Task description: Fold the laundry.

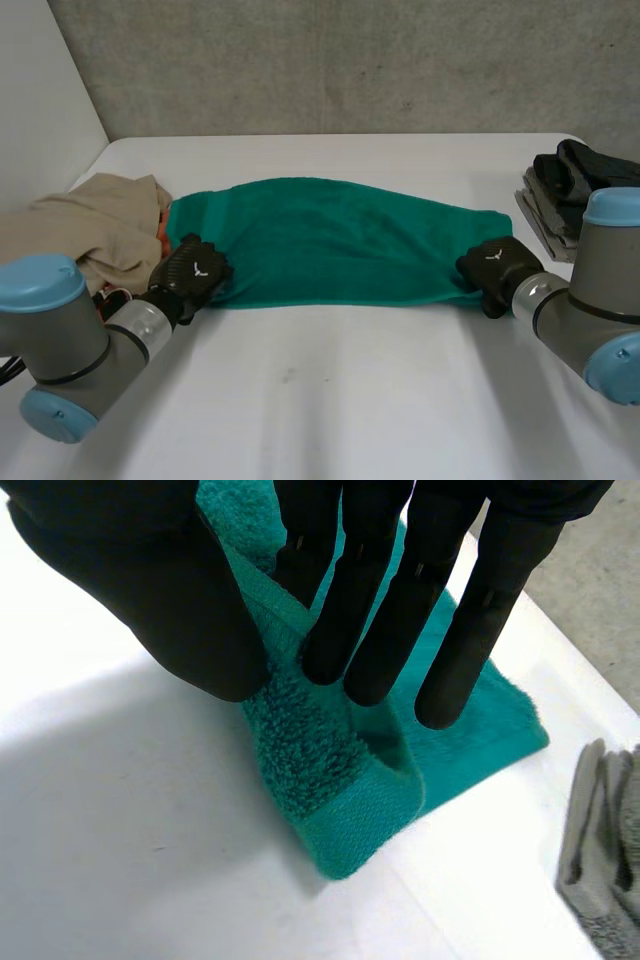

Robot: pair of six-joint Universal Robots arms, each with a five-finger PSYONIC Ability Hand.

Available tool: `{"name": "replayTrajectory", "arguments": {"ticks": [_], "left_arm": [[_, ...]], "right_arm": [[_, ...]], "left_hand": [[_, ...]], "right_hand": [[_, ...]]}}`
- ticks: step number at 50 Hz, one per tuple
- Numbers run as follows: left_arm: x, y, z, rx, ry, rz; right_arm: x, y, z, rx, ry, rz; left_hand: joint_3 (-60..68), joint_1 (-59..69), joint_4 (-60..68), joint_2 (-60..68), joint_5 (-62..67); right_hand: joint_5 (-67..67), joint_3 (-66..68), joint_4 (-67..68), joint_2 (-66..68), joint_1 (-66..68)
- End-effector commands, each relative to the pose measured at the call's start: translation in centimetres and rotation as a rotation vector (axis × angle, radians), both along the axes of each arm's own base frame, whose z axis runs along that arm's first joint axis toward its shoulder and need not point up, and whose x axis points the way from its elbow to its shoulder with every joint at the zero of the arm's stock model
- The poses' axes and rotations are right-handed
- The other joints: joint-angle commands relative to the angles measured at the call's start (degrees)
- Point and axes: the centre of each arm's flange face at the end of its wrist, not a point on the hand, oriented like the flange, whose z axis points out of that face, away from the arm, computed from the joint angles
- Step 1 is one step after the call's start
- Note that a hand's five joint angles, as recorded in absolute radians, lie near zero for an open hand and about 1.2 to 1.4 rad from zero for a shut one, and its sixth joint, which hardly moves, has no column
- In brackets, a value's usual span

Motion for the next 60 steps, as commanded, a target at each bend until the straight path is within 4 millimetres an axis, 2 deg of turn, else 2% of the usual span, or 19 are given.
{"name": "replayTrajectory", "arguments": {"ticks": [1, 2, 10, 15, 19, 24, 26, 29, 33, 34, 37, 38, 40, 41, 42, 46, 52, 55, 60], "left_arm": [[0.0, 0.0, 2.5, -0.064, 0.012, 0.069], [0.2, 0.1, 5.2, -0.133, 0.034, 0.101], [1.9, 3.2, 15.5, -0.221, 0.282, 0.184], [3.3, 5.0, 18.8, -0.127, 0.423, 0.226], [4.7, 4.6, 18.5, -0.003, 0.484, 0.303], [4.7, 2.0, 14.8, 0.142, 0.46, 0.357], [4.4, 0.3, 13.1, 0.188, 0.44, 0.372], [3.9, -1.9, 11.5, 0.223, 0.429, 0.376], [0.9, -5.2, 11.7, 0.178, 0.453, 0.307], [-0.8, -6.7, 13.4, 0.103, 0.494, 0.253], [-2.4, -9.2, 16.6, -0.067, 0.572, 0.187], [-2.8, -10.7, 19.6, -0.208, 0.65, 0.159], [-2.8, -11.8, 22.7, -0.345, 0.753, 0.14], [-2.3, -12.4, 25.8, -0.474, 0.874, 0.128], [-2.0, -12.5, 27.3, -0.533, 0.933, 0.121], [-0.4, -12.9, 31.3, -0.721, 1.102, 0.11], [-0.9, -13.0, 30.5, -0.682, 1.092, 0.122], [-1.3, -13.2, 27.5, -0.576, 1.052, 0.163], [-1.3, -13.3, 21.6, -0.408, 0.97, 0.241]], "right_arm": [[-0.5, 0.4, 4.9, -0.09, 0.056, 0.022], [-0.6, 0.5, 5.8, -0.103, 0.07, 0.027], [-2.5, 3.0, 14.9, -0.203, 0.181, 0.045], [-4.5, 2.9, 17.5, -0.184, 0.221, 0.01], [-4.9, 2.9, 17.3, -0.149, 0.227, 0.003], [-4.7, 1.8, 14.8, -0.078, 0.251, 0.021], [-4.5, 0.4, 12.5, -0.016, 0.281, 0.032], [-4.0, -1.8, 11.3, -0.019, 0.282, 0.036], [-3.3, -6.4, 12.4, -0.192, 0.218, -0.027], [-3.2, -7.6, 13.2, -0.259, 0.189, -0.056], [-2.9, -10.9, 17.3, -0.52, 0.064, -0.151], [-2.7, -11.5, 18.6, -0.596, 0.019, -0.167], [-1.9, -12.5, 22.2, -0.808, -0.117, -0.185], [-1.9, -12.7, 23.2, -0.873, -0.158, -0.188], [-1.8, -13.0, 24.0, -0.933, -0.196, -0.189], [-1.5, -13.1, 27.1, -1.161, -0.324, -0.178], [-1.0, -13.3, 25.5, -1.113, -0.316, -0.164], [-0.3, -13.4, 23.5, -1.036, -0.299, -0.144], [1.4, -13.0, 17.6, -0.833, -0.255, -0.087]], "left_hand": [[15.47, 14.89, 15.17, 15.14, 16.19], [15.47, 14.89, 15.17, 15.14, 16.19], [15.47, 14.89, 15.17, 15.14, 16.19], [15.47, 14.89, 15.17, 15.14, 16.19], [15.47, 14.89, 15.17, 15.14, 16.19], [15.47, 14.89, 15.17, 15.14, 16.19], [15.47, 14.89, 15.17, 15.14, 16.19], [15.47, 14.89, 15.17, 15.14, 16.19], [15.47, 14.89, 15.17, 15.14, 16.19], [15.47, 14.89, 15.17, 15.14, 16.19], [15.47, 14.89, 15.17, 15.14, 16.19], [15.47, 14.89, 15.17, 15.14, 16.19], [15.47, 14.89, 15.17, 15.14, 16.19], [15.47, 14.89, 15.17, 15.14, 16.19], [15.47, 14.89, 15.17, 15.14, 16.19], [15.47, 14.89, 15.17, 15.14, 16.19], [15.47, 14.89, 15.17, 15.14, 16.19], [15.47, 14.89, 15.17, 15.14, 16.19], [15.47, 14.89, 15.17, 15.14, 16.19]], "right_hand": [[14.66, 11.81, 11.4, 13.14, 15.23], [14.66, 11.81, 11.4, 13.14, 15.23], [14.66, 11.81, 11.4, 13.14, 15.23], [14.66, 11.81, 11.4, 13.14, 15.23], [14.66, 11.81, 11.4, 13.14, 15.23], [14.66, 11.81, 11.4, 13.14, 15.23], [14.66, 11.81, 11.4, 13.14, 15.23], [14.66, 11.81, 11.4, 13.14, 15.23], [14.66, 11.81, 11.4, 13.14, 15.23], [14.66, 11.81, 11.4, 13.14, 15.23], [14.66, 11.81, 11.4, 13.14, 15.23], [14.66, 11.81, 11.4, 13.14, 15.23], [14.66, 11.81, 11.4, 13.14, 15.23], [14.66, 11.81, 11.4, 13.14, 15.23], [14.66, 11.81, 11.4, 13.14, 15.23], [14.66, 11.81, 11.4, 13.14, 15.23], [14.66, 11.81, 11.4, 13.14, 15.23], [14.66, 11.81, 11.4, 13.14, 15.23], [14.66, 11.81, 11.4, 13.14, 15.23]]}}
